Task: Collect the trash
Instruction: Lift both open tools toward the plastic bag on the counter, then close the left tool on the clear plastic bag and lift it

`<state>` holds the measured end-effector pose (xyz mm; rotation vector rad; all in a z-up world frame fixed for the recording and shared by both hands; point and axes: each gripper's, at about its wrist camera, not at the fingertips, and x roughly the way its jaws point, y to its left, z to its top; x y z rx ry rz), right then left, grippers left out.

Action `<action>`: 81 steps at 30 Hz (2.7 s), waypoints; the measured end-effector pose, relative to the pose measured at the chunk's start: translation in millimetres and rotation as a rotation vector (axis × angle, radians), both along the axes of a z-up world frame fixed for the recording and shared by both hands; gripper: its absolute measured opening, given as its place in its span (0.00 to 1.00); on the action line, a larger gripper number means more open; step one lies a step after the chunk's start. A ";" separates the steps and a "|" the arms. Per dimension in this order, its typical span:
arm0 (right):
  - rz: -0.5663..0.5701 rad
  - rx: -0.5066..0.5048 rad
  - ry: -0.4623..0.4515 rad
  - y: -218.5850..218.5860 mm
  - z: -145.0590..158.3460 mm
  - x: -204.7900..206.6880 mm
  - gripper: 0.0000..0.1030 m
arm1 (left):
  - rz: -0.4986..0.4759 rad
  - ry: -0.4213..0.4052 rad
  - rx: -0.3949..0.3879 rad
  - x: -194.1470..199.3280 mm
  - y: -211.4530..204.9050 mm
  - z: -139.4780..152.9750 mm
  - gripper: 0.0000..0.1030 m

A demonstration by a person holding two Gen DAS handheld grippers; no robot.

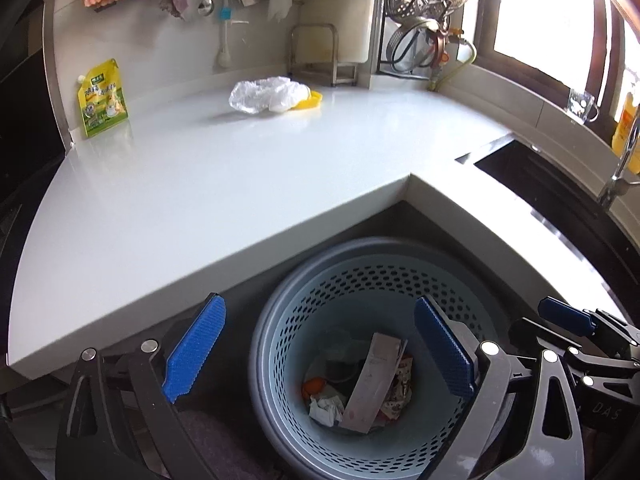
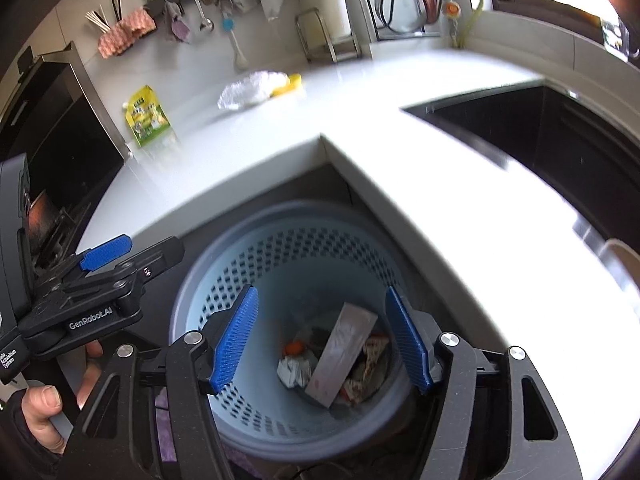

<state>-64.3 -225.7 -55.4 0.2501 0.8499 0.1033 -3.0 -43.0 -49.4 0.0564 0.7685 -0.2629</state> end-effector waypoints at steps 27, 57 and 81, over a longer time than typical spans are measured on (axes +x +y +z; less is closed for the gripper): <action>0.074 -0.088 -0.244 -8.8 143.5 240.0 0.70 | 0.161 -0.236 0.009 240.9 30.6 135.2 0.94; 0.130 0.040 -0.027 -14.6 39.7 358.4 0.73 | 0.136 -0.004 0.097 372.4 -1.1 22.8 0.74; 0.161 -0.018 -0.029 12.1 36.3 362.8 0.73 | 0.100 -0.002 -0.020 360.7 23.1 35.1 0.35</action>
